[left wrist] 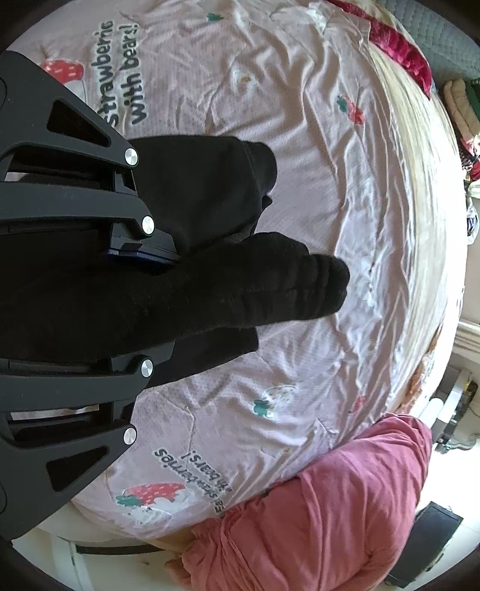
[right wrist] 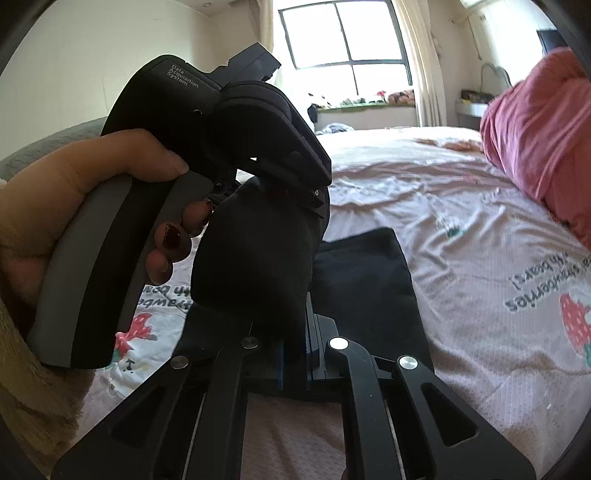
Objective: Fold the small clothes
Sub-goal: 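Lift the sweatshirt edge with the right tool and fold it over the bundle, then lay the folded half down with the right tool and open it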
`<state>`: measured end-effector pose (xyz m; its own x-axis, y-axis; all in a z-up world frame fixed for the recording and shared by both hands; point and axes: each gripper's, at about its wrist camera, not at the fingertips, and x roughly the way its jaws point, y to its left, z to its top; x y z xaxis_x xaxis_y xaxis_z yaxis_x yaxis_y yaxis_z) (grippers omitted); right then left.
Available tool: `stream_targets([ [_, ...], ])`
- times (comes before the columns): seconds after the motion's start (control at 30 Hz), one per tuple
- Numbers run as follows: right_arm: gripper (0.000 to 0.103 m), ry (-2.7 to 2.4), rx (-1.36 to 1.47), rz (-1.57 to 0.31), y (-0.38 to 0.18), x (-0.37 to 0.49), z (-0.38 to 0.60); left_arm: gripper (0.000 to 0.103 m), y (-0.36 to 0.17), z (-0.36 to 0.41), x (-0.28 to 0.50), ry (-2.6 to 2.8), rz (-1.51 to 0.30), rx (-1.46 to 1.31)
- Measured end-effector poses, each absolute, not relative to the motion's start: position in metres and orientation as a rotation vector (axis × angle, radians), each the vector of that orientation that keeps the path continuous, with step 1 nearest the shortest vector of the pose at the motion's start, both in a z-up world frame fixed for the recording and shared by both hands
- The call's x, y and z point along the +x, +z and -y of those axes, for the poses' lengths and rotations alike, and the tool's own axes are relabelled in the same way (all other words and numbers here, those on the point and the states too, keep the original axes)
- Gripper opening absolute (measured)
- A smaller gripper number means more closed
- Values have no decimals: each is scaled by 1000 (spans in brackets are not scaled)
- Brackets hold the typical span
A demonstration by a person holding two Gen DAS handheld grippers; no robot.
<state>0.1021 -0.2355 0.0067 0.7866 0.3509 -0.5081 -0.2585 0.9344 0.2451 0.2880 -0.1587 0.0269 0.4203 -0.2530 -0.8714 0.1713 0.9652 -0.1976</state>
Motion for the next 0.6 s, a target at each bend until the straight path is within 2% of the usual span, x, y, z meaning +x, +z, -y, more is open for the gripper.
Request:
stream_targets([
  [0.13,6,329,214,-622,-2,107,244,25,14,168,293,-254,-1137,-71],
  [0.33,8,343,315,-686,-14,113,260,36,-3,182,301,-235,-1178,-37],
  [0.4,13,349,347,-709,-18,116,265,49,-7,187,303,-251,-1188,-45],
  [0.47,21,358,388,-732,-23,117,272,57,-7,189,304,-274,-1193,-57],
  [0.57,24,387,447,-759,-30,118,281,69,1,186,301,-310,-1160,-103],
  [0.6,25,396,459,-766,-30,119,283,69,6,181,299,-315,-1143,-132],
])
